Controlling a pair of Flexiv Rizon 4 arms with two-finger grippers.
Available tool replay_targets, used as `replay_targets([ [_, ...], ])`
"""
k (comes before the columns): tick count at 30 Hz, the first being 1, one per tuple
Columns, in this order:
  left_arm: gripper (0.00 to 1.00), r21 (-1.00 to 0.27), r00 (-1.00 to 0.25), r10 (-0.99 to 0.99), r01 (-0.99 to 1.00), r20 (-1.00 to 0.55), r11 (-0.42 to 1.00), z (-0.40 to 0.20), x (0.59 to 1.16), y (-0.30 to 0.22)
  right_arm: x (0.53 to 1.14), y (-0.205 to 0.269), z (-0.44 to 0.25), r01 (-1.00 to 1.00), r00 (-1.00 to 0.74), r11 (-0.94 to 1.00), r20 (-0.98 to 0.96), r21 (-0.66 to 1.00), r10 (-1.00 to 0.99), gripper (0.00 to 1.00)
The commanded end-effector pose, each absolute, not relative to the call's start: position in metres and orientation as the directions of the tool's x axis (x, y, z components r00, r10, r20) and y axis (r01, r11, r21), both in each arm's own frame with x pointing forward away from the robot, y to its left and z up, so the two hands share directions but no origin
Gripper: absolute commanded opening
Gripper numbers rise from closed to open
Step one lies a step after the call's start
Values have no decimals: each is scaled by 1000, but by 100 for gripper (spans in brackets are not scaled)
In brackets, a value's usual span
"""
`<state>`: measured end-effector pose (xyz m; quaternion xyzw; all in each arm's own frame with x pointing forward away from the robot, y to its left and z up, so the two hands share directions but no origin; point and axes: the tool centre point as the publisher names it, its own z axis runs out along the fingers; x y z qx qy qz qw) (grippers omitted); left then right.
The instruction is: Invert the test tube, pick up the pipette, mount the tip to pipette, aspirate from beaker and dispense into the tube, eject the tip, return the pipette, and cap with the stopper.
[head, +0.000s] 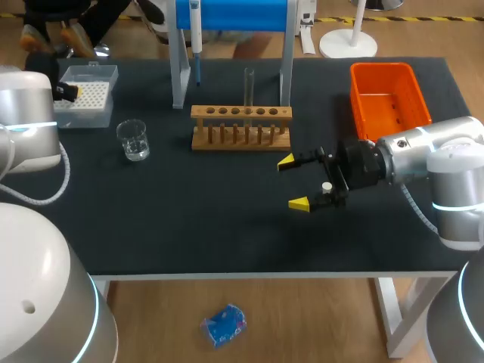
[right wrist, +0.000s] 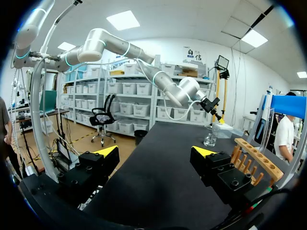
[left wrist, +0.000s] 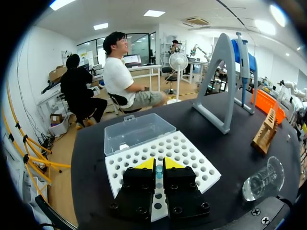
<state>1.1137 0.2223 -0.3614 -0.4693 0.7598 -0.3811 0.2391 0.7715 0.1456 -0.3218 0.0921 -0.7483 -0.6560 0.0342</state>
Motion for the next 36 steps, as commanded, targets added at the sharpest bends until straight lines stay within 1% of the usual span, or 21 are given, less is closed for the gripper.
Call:
replay_targets([
  [1,0,-804,-446,-895,-528,-10,272,-358,1112,224,771,146,-323,-94,-981,122,-71,988,-181,100],
  [33,0,-809,-452,-891,-506,-46,299,-334,1105,223,771,146,-323,-94,-981,122,-71,988,-181,100],
  [36,0,-817,-446,-894,-504,-30,279,-328,1106,223,771,146,-323,-94,-981,122,-71,988,-181,100],
])
